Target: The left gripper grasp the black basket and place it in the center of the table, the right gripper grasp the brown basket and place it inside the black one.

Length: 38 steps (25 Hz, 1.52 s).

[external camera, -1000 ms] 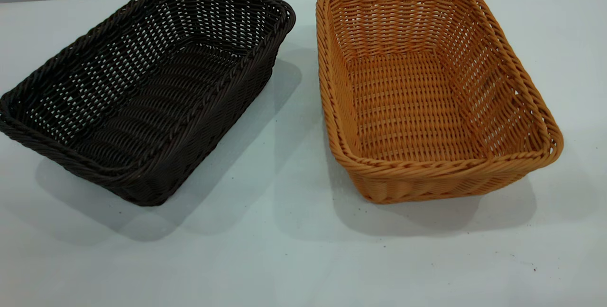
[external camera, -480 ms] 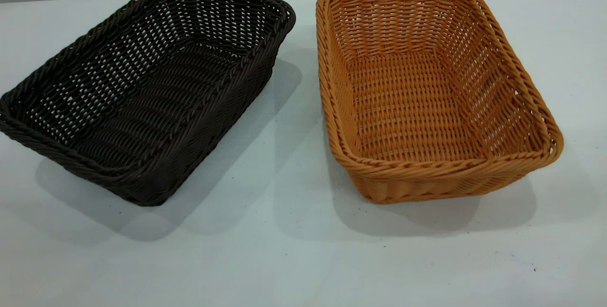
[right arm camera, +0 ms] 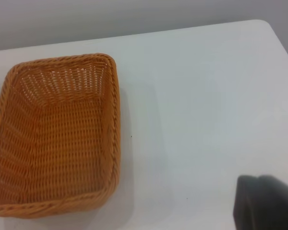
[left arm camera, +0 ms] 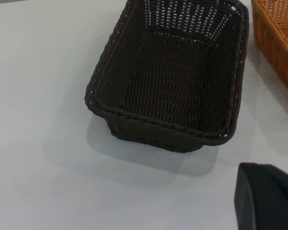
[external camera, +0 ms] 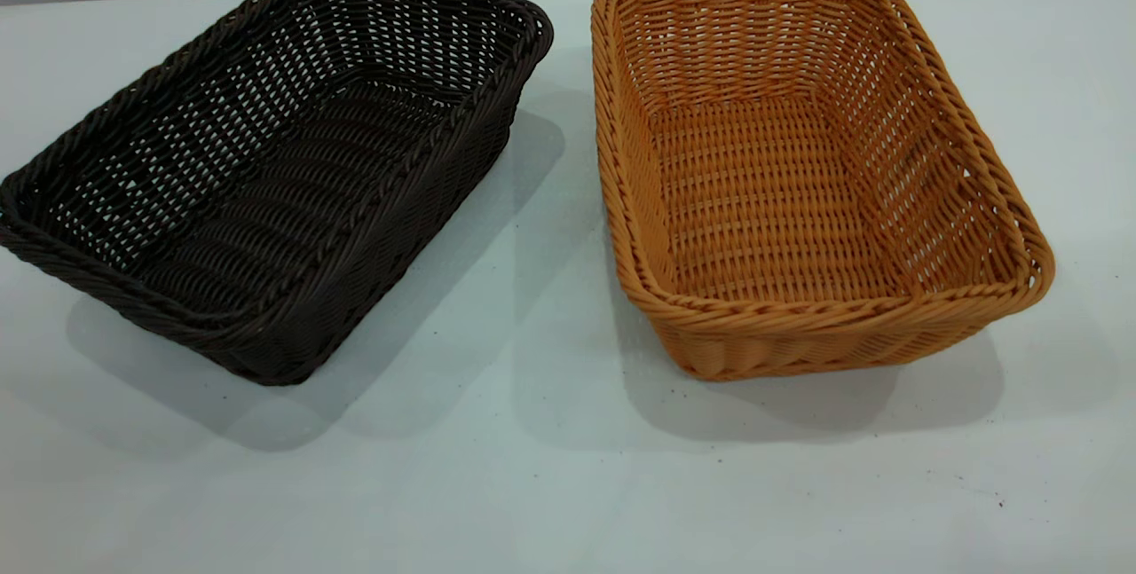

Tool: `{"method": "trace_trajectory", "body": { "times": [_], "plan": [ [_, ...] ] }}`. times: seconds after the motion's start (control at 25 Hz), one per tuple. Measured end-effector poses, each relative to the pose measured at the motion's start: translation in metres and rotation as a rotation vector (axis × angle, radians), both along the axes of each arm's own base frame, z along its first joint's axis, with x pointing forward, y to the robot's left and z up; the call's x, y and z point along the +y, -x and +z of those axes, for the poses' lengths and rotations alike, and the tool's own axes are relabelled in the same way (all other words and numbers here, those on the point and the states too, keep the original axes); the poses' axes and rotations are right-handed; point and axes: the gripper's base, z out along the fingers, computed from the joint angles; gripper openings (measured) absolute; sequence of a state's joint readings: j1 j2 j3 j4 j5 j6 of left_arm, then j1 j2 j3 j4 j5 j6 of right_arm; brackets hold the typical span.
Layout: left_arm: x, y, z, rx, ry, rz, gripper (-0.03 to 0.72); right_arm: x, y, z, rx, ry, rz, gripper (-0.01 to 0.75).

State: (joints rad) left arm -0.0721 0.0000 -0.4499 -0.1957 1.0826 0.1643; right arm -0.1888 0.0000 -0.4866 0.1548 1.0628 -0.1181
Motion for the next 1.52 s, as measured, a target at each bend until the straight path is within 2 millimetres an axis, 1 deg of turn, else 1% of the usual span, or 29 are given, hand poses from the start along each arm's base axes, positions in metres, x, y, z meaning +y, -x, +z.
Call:
{"method": "trace_trajectory", "body": {
  "times": [0.68,1.08,1.16,1.28,1.4,1.52],
  "plan": [
    [-0.001,0.0,0.0,0.0,0.007,-0.004,-0.001,0.0,0.0,0.0,-0.003,0.004,-0.003,0.003],
    [-0.001,0.0,0.002,-0.009,0.019,0.003,-0.001,0.003,-0.001,0.001,-0.018,-0.037,0.023,0.003],
    [0.0,0.0,0.007,-0.035,0.038,0.016,-0.001,0.004,-0.001,0.001,-0.019,-0.039,0.024,0.003],
    [0.0,-0.003,0.021,-0.103,0.09,0.05,-0.001,0.005,-0.002,0.003,-0.036,-0.06,0.037,0.003],
    [0.0,-0.014,0.04,-0.149,0.099,0.059,-0.001,0.008,-0.009,0.011,-0.037,-0.119,0.063,0.003],
    [-0.003,-0.03,0.052,-0.12,0.063,0.019,-0.001,0.012,-0.023,0.017,-0.026,-0.178,0.106,0.016]
  ]
}}
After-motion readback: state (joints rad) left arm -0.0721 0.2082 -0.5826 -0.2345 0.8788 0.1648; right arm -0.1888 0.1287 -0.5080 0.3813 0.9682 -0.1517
